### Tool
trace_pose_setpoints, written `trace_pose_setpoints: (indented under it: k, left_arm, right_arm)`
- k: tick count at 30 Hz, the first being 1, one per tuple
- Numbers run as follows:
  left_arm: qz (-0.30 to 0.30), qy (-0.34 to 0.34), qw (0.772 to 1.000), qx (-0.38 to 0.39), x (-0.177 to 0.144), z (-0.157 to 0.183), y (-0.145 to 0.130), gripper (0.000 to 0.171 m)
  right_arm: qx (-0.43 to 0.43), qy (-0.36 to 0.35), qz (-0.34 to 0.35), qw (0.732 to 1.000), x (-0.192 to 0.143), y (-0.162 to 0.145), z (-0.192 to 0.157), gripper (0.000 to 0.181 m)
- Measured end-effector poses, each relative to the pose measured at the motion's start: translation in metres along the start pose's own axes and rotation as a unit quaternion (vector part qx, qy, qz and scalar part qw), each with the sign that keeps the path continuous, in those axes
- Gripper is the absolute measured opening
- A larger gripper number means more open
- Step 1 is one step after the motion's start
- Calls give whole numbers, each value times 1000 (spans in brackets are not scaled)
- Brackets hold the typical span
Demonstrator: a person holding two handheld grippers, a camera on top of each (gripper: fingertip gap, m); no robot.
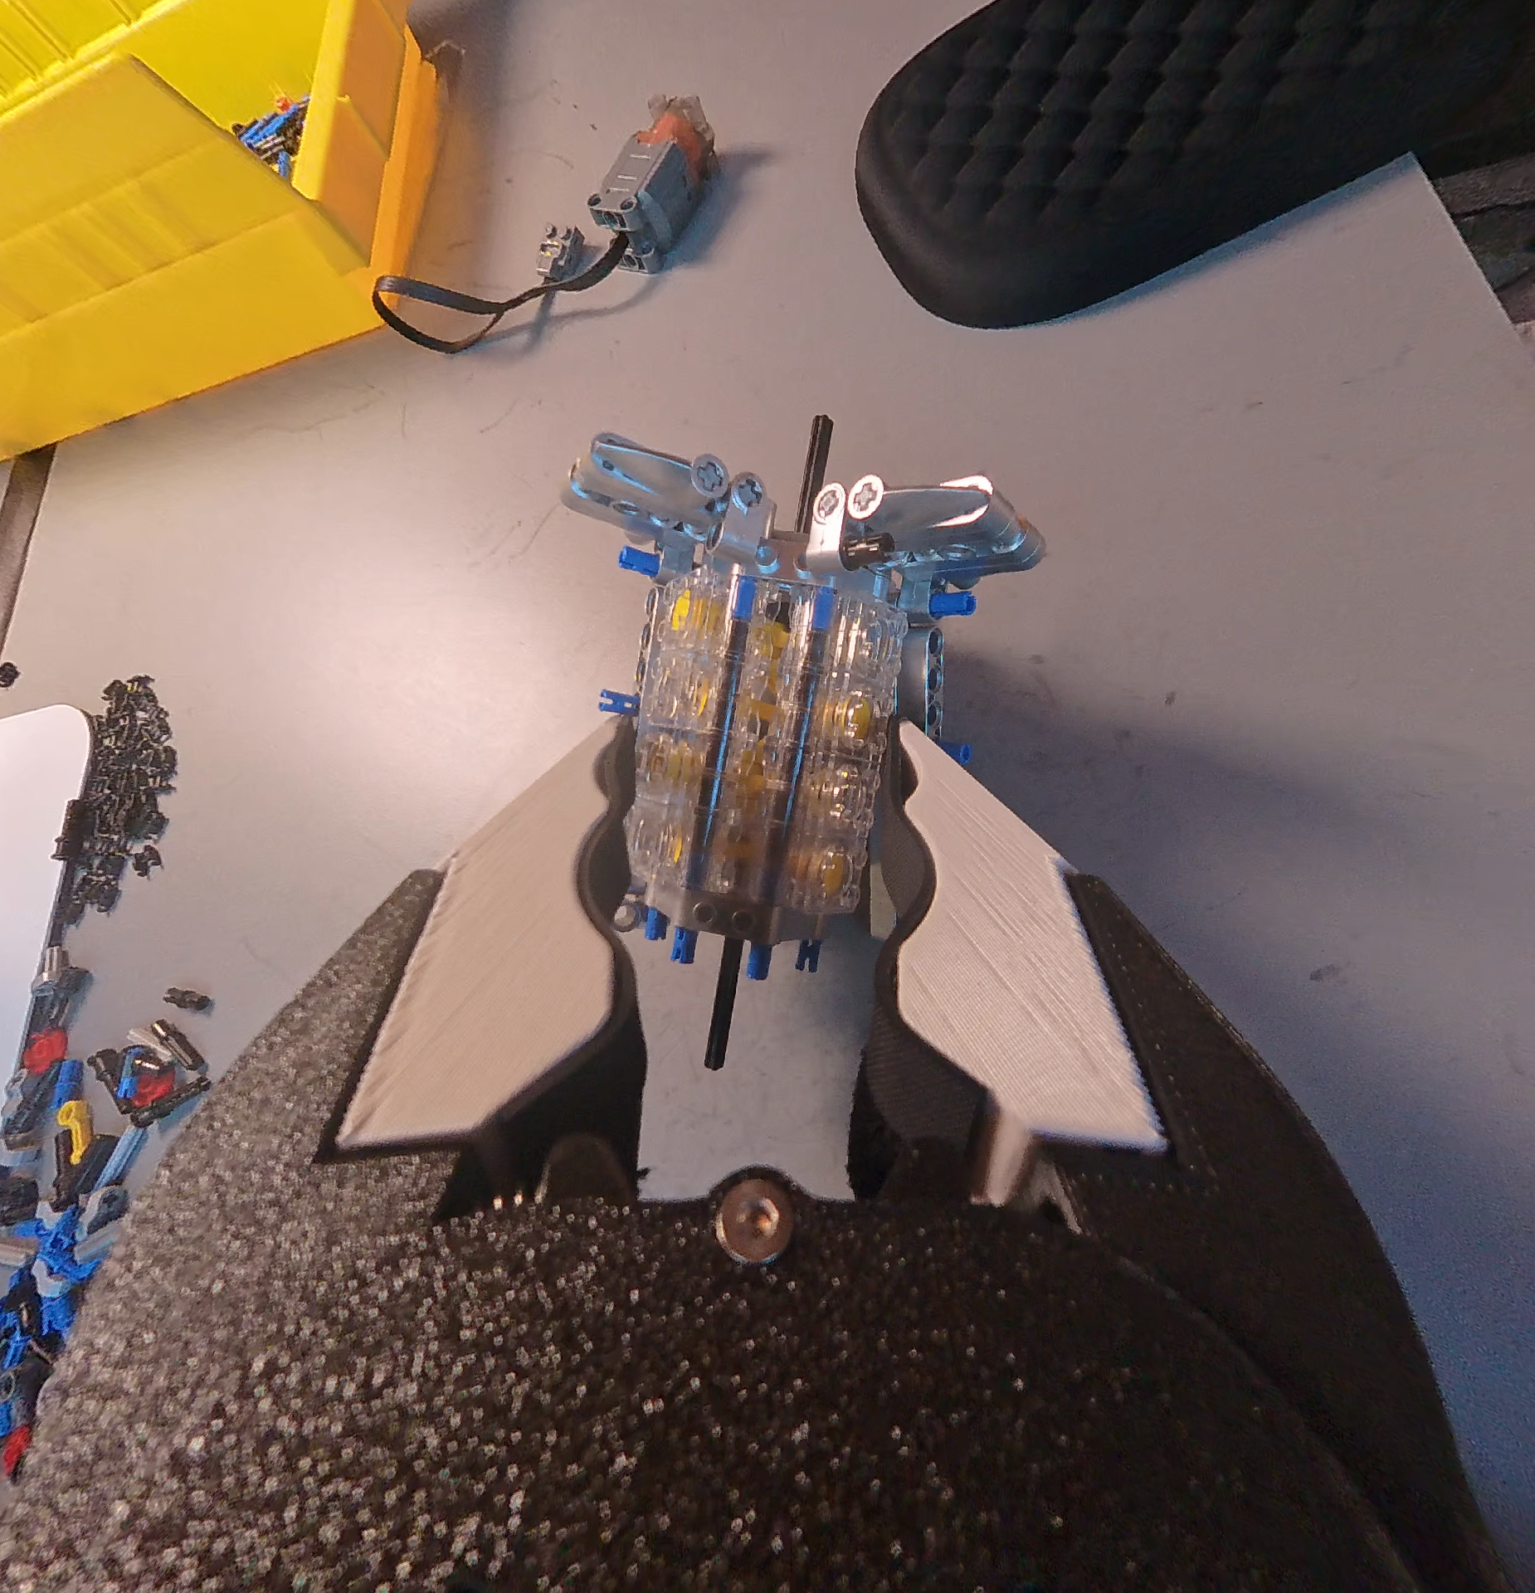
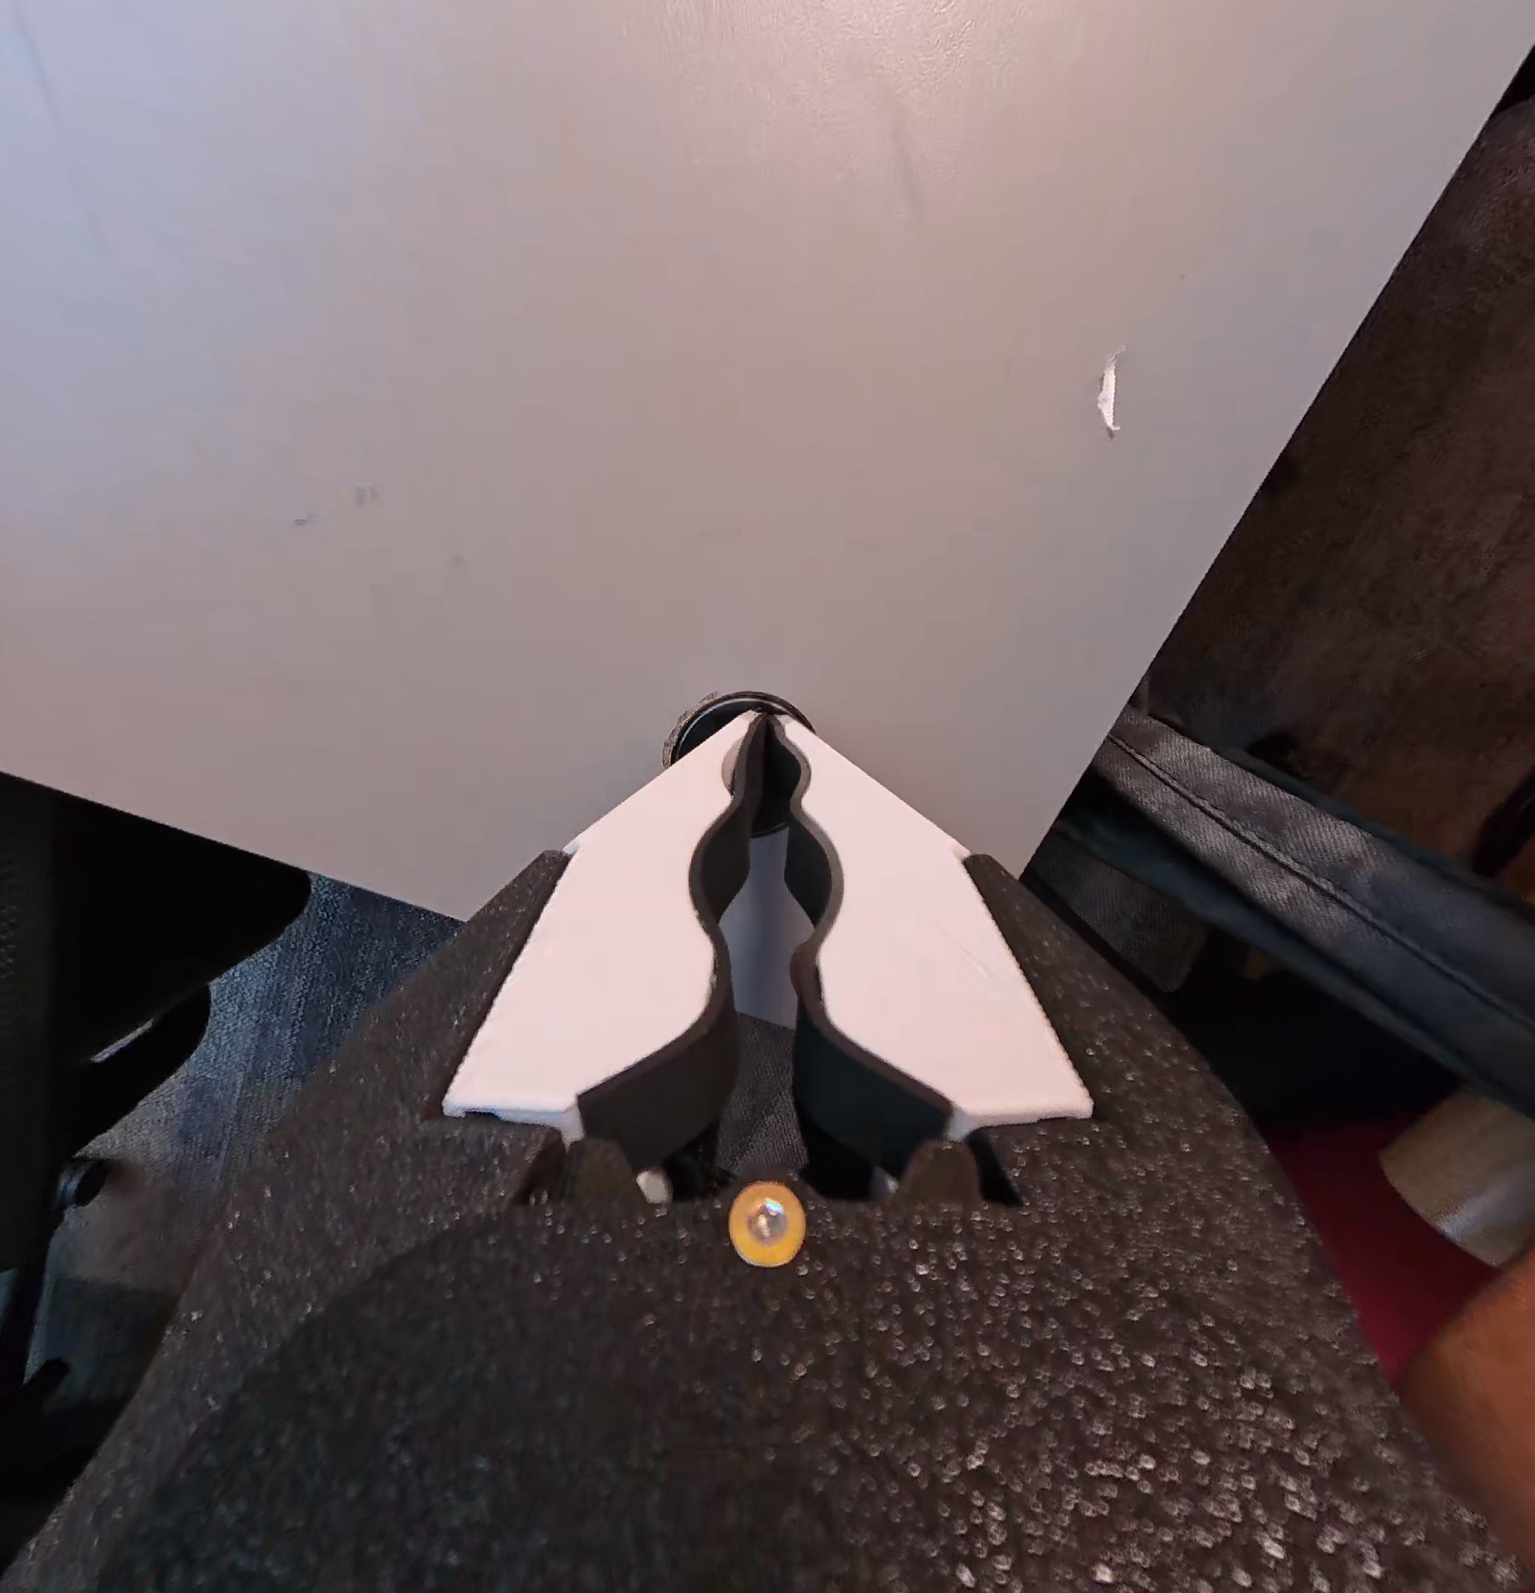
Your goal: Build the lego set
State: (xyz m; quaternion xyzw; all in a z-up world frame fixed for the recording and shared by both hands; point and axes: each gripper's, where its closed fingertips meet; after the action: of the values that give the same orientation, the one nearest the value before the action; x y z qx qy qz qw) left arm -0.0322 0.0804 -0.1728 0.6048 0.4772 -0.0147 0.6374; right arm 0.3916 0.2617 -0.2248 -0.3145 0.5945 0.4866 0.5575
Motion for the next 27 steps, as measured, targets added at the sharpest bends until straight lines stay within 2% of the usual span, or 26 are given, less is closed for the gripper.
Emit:
trace_pose_setpoints:
  k: [27]
  left_arm:
    - [-15, -23, 999, 24, -4, -1, 2, 55]
  right_arm:
    - [-39, -26, -14, 999, -31, 21, -6, 0]
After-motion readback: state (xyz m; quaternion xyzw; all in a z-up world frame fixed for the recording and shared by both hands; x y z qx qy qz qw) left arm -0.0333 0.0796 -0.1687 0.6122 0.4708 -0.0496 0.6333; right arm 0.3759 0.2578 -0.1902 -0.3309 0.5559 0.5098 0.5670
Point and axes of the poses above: each gripper's, where its closed fingertips meet, x out along the fingers, y out of its top, z = x × y across the jaws, and after that the axes turned 6 degrees about -x, right-handed
